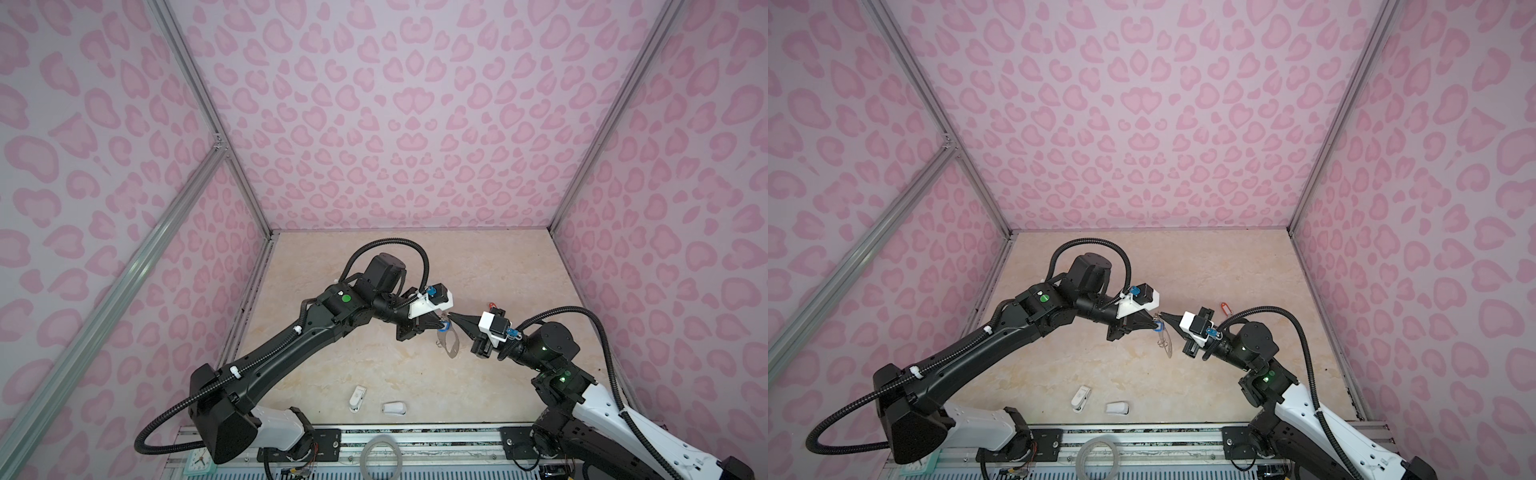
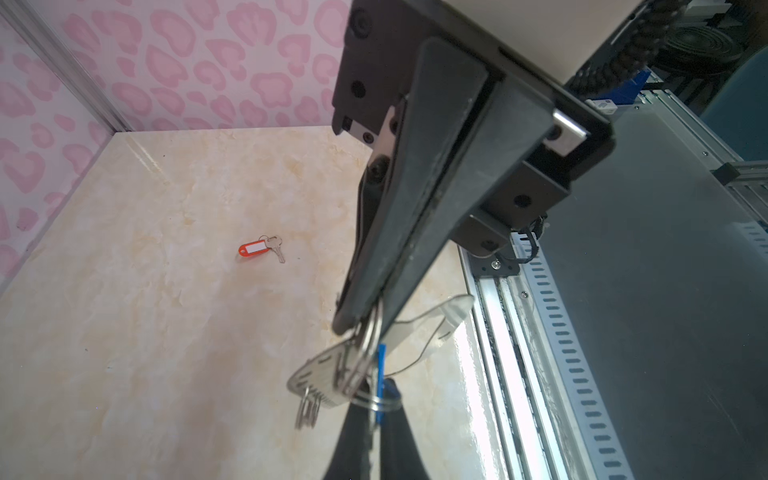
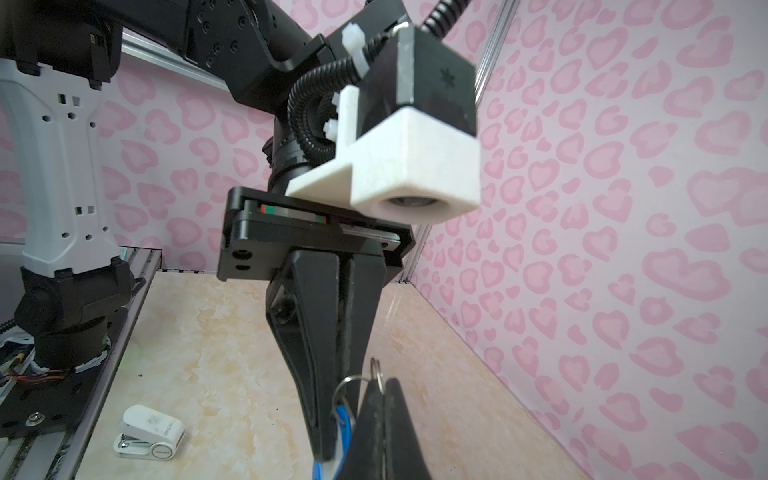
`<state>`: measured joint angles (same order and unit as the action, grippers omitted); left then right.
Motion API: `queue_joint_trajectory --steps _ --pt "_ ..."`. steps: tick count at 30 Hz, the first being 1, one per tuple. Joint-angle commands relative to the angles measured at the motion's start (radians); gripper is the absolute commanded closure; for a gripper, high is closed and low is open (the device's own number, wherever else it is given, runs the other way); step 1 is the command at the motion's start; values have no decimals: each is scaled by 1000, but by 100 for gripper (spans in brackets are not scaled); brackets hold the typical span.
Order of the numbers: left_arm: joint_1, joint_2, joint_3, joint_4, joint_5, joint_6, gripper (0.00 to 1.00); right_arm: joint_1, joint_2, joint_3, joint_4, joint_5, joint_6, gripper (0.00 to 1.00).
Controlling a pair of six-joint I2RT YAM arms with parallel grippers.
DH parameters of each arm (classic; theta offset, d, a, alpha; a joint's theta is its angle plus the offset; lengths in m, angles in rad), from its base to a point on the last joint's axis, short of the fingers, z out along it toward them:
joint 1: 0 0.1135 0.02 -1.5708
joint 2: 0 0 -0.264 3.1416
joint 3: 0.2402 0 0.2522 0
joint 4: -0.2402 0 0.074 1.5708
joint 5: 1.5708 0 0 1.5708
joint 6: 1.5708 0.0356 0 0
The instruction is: Put the keys on the keyring
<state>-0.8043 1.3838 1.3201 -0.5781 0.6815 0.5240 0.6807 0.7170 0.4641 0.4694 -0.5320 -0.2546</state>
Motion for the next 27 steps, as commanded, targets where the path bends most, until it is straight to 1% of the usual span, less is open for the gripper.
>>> queue_joint_trajectory --steps 1,5,6,10,17,18,20,21,23,26,27 --pt "2 11 19 -59 35 28 97 5 0 -2 75 9 9 100" --pt "1 27 19 -81 30 35 97 14 3 -4 78 18 4 100" --pt "2 31 45 -86 28 36 97 15 3 -4 77 23 1 100" --pt "1 45 60 -100 -1 31 97 22 5 2 54 54 -12 100" --pt "-2 56 88 -72 -27 -3 96 40 32 3 37 75 -34 100" --pt "-2 49 86 -60 -47 -11 89 40 32 1 37 78 -36 100" --pt "2 18 56 -22 -97 -19 73 40 23 -2 34 84 -41 100" --pt "5 -1 35 -2 -115 -19 69 40 20 -3 30 84 -46 100" --pt "12 -52 -31 50 -148 -14 65 38 13 -4 23 83 -52 100" --pt "22 -121 -99 123 -180 7 65 28 16 -5 32 65 -51 100" --pt "23 -138 -115 142 -186 17 60 27 18 -5 40 57 -48 100"
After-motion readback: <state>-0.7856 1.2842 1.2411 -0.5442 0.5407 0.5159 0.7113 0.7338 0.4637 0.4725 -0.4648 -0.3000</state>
